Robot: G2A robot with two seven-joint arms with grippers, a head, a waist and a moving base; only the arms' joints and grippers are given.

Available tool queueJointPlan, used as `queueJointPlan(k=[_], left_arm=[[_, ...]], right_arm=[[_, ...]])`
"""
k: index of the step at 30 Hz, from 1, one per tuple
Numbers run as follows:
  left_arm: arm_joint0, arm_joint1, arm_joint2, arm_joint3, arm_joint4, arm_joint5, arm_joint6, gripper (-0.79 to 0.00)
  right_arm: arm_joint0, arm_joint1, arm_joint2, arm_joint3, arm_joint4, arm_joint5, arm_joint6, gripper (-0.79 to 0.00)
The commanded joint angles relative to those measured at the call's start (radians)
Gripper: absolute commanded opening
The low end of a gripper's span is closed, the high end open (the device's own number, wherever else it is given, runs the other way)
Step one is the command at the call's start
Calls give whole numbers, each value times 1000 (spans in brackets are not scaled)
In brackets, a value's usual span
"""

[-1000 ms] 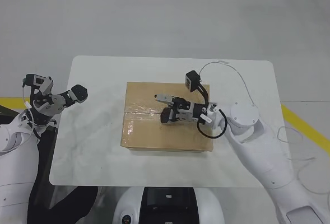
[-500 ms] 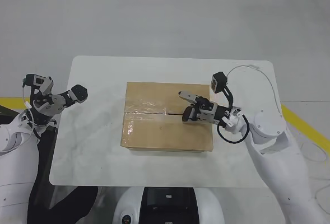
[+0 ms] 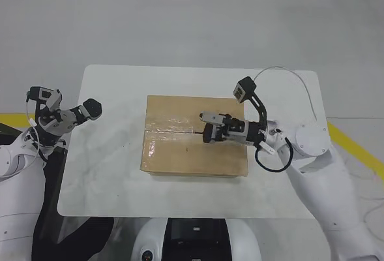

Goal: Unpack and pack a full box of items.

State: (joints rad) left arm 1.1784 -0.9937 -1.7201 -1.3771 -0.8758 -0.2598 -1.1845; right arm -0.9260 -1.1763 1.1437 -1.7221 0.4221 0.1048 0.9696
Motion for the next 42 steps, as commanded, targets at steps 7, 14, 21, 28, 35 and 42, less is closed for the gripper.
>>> queueJointPlan(k=[7, 14, 21, 28, 35, 42], left_arm=[[0, 0, 0, 0, 0, 0, 0, 0], [0, 0, 0, 0, 0, 0, 0, 0], [0, 0, 0, 0, 0, 0, 0, 0], [0, 0, 0, 0, 0, 0, 0, 0], [0, 0, 0, 0, 0, 0, 0, 0], [0, 0, 0, 0, 0, 0, 0, 0]], right_arm=[[150, -43, -163, 81, 33, -4, -46, 0], [255, -87, -285, 164, 14, -13, -118, 0], [313, -124, -353, 272, 47, 12, -166, 0], [312, -130, -338, 316, 68, 50, -162, 0], [231, -105, -269, 280, 66, 96, -117, 0], [112, -63, -138, 162, 23, 127, -117, 0]])
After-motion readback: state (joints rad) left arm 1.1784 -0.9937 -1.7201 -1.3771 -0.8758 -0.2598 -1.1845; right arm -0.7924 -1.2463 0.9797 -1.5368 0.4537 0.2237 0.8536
